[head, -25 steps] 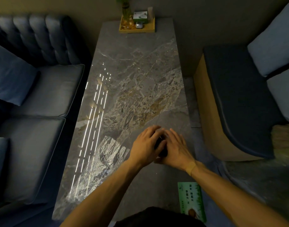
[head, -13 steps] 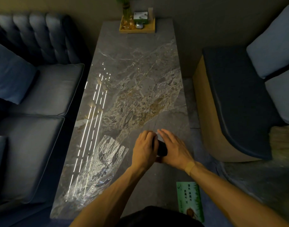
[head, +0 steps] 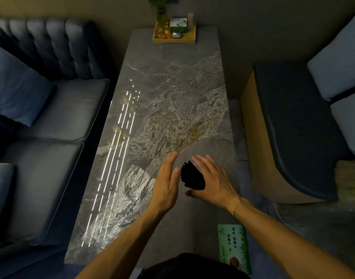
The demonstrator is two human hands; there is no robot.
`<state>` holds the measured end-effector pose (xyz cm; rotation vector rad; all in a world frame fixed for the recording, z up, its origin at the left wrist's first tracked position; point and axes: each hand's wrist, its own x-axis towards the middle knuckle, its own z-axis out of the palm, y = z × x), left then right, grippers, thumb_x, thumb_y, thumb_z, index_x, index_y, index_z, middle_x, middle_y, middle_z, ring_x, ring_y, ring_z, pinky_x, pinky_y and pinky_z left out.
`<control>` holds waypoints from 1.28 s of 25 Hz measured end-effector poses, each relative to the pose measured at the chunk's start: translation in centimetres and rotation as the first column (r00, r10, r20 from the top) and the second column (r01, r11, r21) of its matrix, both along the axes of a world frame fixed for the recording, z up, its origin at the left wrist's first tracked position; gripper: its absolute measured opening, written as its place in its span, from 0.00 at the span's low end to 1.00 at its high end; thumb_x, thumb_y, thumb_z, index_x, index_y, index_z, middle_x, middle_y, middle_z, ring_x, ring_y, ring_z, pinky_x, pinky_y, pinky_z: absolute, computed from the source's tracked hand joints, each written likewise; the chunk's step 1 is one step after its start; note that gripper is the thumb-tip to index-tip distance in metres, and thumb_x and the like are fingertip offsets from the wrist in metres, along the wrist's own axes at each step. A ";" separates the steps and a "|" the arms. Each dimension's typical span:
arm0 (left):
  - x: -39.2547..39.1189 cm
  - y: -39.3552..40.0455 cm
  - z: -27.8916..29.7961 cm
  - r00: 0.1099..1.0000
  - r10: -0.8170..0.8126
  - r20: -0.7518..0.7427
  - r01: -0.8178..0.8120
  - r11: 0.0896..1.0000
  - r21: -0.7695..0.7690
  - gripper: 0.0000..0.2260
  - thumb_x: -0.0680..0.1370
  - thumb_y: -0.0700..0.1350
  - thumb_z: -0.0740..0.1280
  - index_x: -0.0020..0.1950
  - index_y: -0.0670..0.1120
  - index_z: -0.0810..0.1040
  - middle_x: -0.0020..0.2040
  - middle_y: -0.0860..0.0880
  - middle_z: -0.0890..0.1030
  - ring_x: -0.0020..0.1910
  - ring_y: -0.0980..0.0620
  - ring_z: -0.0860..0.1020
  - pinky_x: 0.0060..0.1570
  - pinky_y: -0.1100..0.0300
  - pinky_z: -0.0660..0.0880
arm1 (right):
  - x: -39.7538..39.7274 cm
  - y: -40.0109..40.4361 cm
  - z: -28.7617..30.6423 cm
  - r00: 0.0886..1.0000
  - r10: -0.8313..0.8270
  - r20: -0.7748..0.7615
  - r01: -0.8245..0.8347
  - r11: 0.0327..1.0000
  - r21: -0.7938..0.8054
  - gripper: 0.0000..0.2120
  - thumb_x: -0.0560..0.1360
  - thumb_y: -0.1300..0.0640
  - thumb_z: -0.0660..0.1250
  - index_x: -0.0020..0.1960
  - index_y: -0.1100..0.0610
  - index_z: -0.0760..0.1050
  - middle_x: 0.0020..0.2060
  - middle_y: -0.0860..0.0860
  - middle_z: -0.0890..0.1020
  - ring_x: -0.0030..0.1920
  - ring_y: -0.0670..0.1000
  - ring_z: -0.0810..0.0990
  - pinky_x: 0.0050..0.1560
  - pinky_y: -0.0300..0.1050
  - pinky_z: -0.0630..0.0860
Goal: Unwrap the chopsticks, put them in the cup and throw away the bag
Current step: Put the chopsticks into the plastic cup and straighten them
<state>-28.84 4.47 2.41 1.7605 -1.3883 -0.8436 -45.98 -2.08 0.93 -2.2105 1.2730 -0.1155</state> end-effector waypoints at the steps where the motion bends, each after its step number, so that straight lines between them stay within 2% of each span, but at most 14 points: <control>1: -0.1 1.0 -0.2 0.999 -0.038 0.008 0.038 0.999 0.013 0.25 0.81 0.59 0.49 0.77 0.57 0.53 0.77 0.62 0.55 0.76 0.65 0.55 0.75 0.60 0.55 | 0.4 0.0 0.1 1.000 0.013 0.010 -0.013 1.000 -0.010 0.53 0.60 0.27 0.67 0.77 0.45 0.49 0.78 0.45 0.55 0.79 0.50 0.47 0.75 0.59 0.55; 3: -0.6 2.8 -0.5 0.993 -0.116 0.014 0.116 0.993 0.031 0.27 0.80 0.62 0.50 0.78 0.59 0.47 0.78 0.65 0.49 0.77 0.66 0.51 0.75 0.67 0.51 | 1.3 0.0 0.2 1.000 0.023 0.016 -0.023 1.000 -0.010 0.51 0.63 0.30 0.68 0.77 0.47 0.51 0.78 0.46 0.57 0.79 0.50 0.48 0.76 0.60 0.53; 5: -1.2 3.7 -0.7 0.984 -0.177 0.010 0.176 0.984 0.023 0.30 0.80 0.62 0.51 0.78 0.59 0.42 0.79 0.63 0.45 0.77 0.64 0.48 0.74 0.71 0.49 | 2.0 0.0 0.2 1.000 0.004 0.008 -0.004 1.000 0.006 0.48 0.64 0.33 0.70 0.76 0.49 0.55 0.77 0.46 0.59 0.79 0.50 0.48 0.76 0.61 0.50; 10: -1.8 3.5 -0.1 0.967 -0.234 0.099 0.232 0.972 0.026 0.31 0.80 0.61 0.52 0.77 0.57 0.37 0.78 0.62 0.40 0.77 0.64 0.45 0.74 0.70 0.48 | 2.8 0.0 0.1 0.999 -0.054 0.008 0.054 0.998 -0.021 0.32 0.66 0.46 0.71 0.66 0.49 0.65 0.71 0.49 0.70 0.78 0.50 0.51 0.75 0.66 0.42; 14: -2.2 3.4 -0.3 0.959 -0.245 0.144 0.244 0.969 0.026 0.32 0.80 0.64 0.51 0.77 0.57 0.37 0.78 0.62 0.38 0.77 0.65 0.44 0.74 0.71 0.48 | 3.0 0.1 -0.4 0.996 -0.093 -0.007 0.091 0.988 -0.125 0.22 0.69 0.46 0.69 0.61 0.49 0.68 0.66 0.48 0.76 0.78 0.48 0.55 0.75 0.66 0.39; 18: -1.8 3.4 -0.8 0.952 -0.226 0.205 0.223 0.974 0.037 0.33 0.80 0.64 0.52 0.77 0.58 0.36 0.78 0.63 0.39 0.78 0.64 0.46 0.74 0.67 0.51 | 3.2 0.1 -0.5 0.996 -0.069 -0.053 0.064 0.994 -0.093 0.28 0.68 0.44 0.70 0.64 0.48 0.65 0.69 0.48 0.71 0.78 0.51 0.52 0.75 0.67 0.41; 20: -1.5 3.4 -1.0 0.956 -0.223 0.192 0.219 0.975 0.040 0.34 0.79 0.64 0.54 0.77 0.59 0.36 0.79 0.63 0.40 0.78 0.64 0.47 0.74 0.67 0.52 | 3.2 -0.1 -0.3 0.997 -0.048 -0.059 0.044 0.997 -0.066 0.35 0.66 0.42 0.71 0.69 0.47 0.62 0.72 0.47 0.67 0.79 0.52 0.49 0.75 0.68 0.41; 23: -0.8 3.9 -1.3 0.980 -0.180 0.089 0.174 0.982 0.079 0.37 0.77 0.68 0.56 0.76 0.63 0.36 0.77 0.67 0.39 0.75 0.70 0.44 0.70 0.71 0.48 | 2.0 0.3 0.2 0.995 -0.046 -0.089 0.045 0.999 -0.018 0.49 0.63 0.31 0.69 0.77 0.45 0.50 0.78 0.47 0.56 0.79 0.53 0.43 0.74 0.66 0.39; 25: 0.2 4.9 -1.9 0.991 -0.120 0.067 0.111 0.986 0.123 0.35 0.76 0.70 0.54 0.76 0.65 0.40 0.77 0.69 0.41 0.75 0.71 0.45 0.70 0.69 0.48 | 0.3 1.3 0.2 0.996 -0.060 -0.060 0.058 0.998 -0.038 0.54 0.62 0.27 0.67 0.78 0.45 0.46 0.79 0.47 0.53 0.79 0.53 0.42 0.75 0.64 0.41; 27: 1.5 6.4 -2.7 0.990 -0.075 0.122 0.051 0.981 0.188 0.31 0.76 0.69 0.52 0.77 0.61 0.52 0.79 0.61 0.54 0.75 0.62 0.56 0.73 0.60 0.57 | -1.9 2.8 0.1 0.996 -0.085 0.021 0.087 0.994 -0.073 0.51 0.64 0.29 0.67 0.78 0.48 0.49 0.78 0.49 0.56 0.79 0.54 0.46 0.77 0.60 0.49; 29: 2.9 7.8 -3.2 0.976 -0.089 0.200 0.033 0.963 0.268 0.25 0.78 0.65 0.54 0.73 0.57 0.64 0.75 0.52 0.67 0.70 0.55 0.67 0.69 0.55 0.67 | -4.3 4.4 -0.1 0.987 -0.133 0.085 0.140 0.987 -0.081 0.47 0.67 0.33 0.69 0.77 0.52 0.56 0.76 0.51 0.62 0.78 0.55 0.53 0.75 0.58 0.57; 32: 4.5 9.7 -3.5 0.954 -0.147 0.260 0.053 0.940 0.336 0.17 0.81 0.57 0.58 0.67 0.53 0.72 0.68 0.50 0.74 0.63 0.55 0.73 0.62 0.58 0.71 | -7.3 6.7 -1.1 0.969 -0.210 0.134 0.232 0.957 -0.175 0.30 0.71 0.40 0.71 0.67 0.56 0.73 0.66 0.55 0.75 0.70 0.58 0.70 0.66 0.58 0.71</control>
